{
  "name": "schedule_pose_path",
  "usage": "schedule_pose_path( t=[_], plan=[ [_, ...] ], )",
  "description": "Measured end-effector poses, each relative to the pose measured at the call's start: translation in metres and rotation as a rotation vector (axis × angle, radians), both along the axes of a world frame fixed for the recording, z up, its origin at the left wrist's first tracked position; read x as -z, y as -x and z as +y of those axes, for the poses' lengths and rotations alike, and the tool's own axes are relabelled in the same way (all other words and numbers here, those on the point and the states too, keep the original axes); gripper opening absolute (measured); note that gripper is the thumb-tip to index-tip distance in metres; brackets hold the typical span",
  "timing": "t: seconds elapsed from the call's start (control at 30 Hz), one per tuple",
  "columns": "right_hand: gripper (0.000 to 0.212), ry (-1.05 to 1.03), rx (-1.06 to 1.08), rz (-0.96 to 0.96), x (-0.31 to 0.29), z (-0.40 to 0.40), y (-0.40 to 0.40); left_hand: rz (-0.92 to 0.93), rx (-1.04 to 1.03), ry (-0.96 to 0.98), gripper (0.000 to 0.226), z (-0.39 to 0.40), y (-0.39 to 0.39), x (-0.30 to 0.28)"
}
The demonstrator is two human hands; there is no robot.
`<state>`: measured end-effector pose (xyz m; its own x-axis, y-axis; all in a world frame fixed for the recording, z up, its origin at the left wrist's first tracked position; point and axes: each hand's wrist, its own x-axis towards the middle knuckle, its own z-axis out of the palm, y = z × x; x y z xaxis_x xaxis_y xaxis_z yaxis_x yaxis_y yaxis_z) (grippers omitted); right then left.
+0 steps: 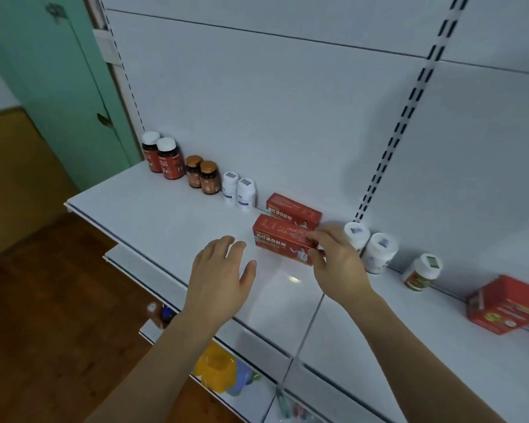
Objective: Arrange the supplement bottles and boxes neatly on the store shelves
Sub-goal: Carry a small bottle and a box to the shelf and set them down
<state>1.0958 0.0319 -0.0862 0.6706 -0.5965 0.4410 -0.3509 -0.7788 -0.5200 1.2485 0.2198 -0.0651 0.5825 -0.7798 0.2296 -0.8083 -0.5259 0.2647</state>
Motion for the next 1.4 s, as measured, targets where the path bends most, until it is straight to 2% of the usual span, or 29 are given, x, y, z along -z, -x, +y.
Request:
schedule_pose_path(
  t=[0.23,0.53,0.73,1.2,1.3,1.4],
  plan=[
    [0.033,0.100,0.206,0.037,0.013,0.008,-0.042,0.017,0.208,0.032,0.043,-0.016,-0.075,0.015],
    [0.035,0.178,0.424,0.217,0.023,0.008,-0.062,0.038,0.371,0.044,0.039,-0.023,-0.122,0.024],
    [0.028,0.319,0.482,0.214,0.024,0.008,-0.070,0.050,0.417,0.035,0.040,-0.036,-0.129,0.023],
    [0.024,0.296,0.605,0.329,0.025,0.011,-0.081,0.028,0.467,0.023,0.040,-0.047,-0.135,0.020],
    [0.029,0.264,0.608,0.357,0.019,0.016,-0.082,0.009,0.475,0.033,0.041,-0.051,-0.133,0.017],
    [0.045,0.248,0.644,0.382,0.010,0.030,-0.075,-0.031,0.480,0.063,0.042,-0.056,-0.128,0.014]
  ],
)
